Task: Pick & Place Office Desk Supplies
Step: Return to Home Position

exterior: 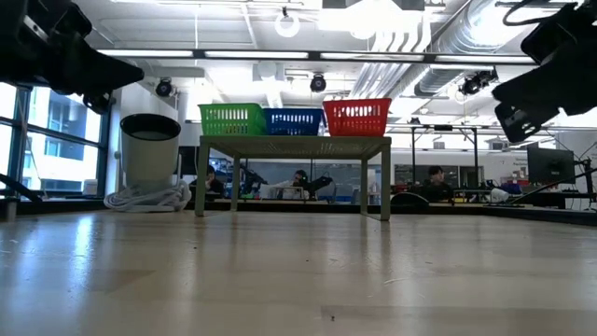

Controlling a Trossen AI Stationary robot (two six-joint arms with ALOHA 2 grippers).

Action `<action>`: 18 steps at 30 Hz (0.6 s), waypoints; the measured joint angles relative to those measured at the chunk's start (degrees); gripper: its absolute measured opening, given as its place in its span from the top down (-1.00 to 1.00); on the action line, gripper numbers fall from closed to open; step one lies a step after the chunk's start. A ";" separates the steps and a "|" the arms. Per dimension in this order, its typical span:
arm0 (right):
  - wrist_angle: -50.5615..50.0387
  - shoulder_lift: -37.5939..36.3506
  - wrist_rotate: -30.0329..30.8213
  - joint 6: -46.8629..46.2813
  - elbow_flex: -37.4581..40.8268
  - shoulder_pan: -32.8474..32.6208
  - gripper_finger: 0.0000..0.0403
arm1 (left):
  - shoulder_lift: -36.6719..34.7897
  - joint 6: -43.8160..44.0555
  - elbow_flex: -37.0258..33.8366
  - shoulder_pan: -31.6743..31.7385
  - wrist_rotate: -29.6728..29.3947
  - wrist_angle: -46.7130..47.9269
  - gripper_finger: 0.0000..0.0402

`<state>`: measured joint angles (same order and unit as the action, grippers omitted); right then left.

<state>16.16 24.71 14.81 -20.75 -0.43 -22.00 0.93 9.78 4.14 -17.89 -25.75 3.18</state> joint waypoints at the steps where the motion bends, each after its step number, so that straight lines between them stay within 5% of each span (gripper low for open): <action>1: -0.16 0.00 -1.00 0.02 0.00 -0.02 0.98 | 0.03 -0.92 -0.69 0.00 -0.05 -1.75 1.00; 9: -0.22 0.00 -15.37 0.33 0.02 -0.02 0.98 | 0.49 -1.46 -2.14 0.02 -0.12 -4.29 1.00; 18: -8.19 0.00 -2.20 0.54 0.07 0.00 0.98 | 0.77 -1.78 -2.22 0.04 -2.13 -4.05 1.00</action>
<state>7.97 24.71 12.61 -20.21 -0.36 -22.00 1.70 8.00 1.92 -17.85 -27.88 -0.86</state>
